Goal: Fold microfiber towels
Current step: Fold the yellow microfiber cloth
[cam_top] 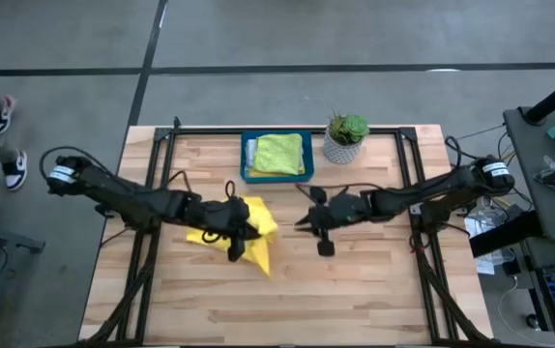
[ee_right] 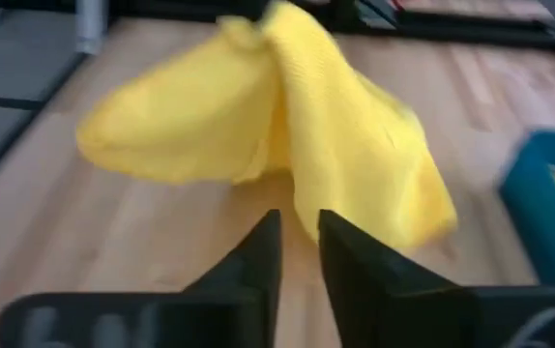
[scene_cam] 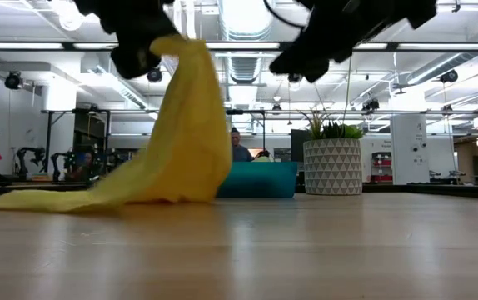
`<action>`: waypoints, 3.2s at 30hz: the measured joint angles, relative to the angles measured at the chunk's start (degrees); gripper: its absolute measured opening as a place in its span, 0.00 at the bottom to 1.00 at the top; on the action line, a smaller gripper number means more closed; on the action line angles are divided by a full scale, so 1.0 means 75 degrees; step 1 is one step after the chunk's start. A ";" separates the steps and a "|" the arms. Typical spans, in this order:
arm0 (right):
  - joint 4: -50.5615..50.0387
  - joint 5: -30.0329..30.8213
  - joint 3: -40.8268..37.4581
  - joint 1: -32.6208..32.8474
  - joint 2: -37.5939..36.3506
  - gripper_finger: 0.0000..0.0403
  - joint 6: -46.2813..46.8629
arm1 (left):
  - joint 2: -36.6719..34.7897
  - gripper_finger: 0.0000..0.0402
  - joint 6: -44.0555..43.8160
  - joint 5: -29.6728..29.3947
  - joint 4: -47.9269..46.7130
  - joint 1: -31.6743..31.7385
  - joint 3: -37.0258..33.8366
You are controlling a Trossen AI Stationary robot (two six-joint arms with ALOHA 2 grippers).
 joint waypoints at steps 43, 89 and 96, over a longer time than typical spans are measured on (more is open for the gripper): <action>0.1103 0.0964 0.0635 0.0523 0.1817 0.27 0.0840 | 0.0227 0.00 0.0745 -0.0880 0.1351 -0.0227 -0.0002; 0.0513 0.1220 0.1299 0.0639 0.1828 0.02 0.0040 | 0.0297 0.02 0.0547 -0.0758 0.1096 -0.0216 -0.0025; -0.2282 0.1222 0.2413 0.0639 0.1078 0.02 -0.0146 | 0.0286 0.12 0.1004 -0.0824 0.1747 -0.0103 -0.0028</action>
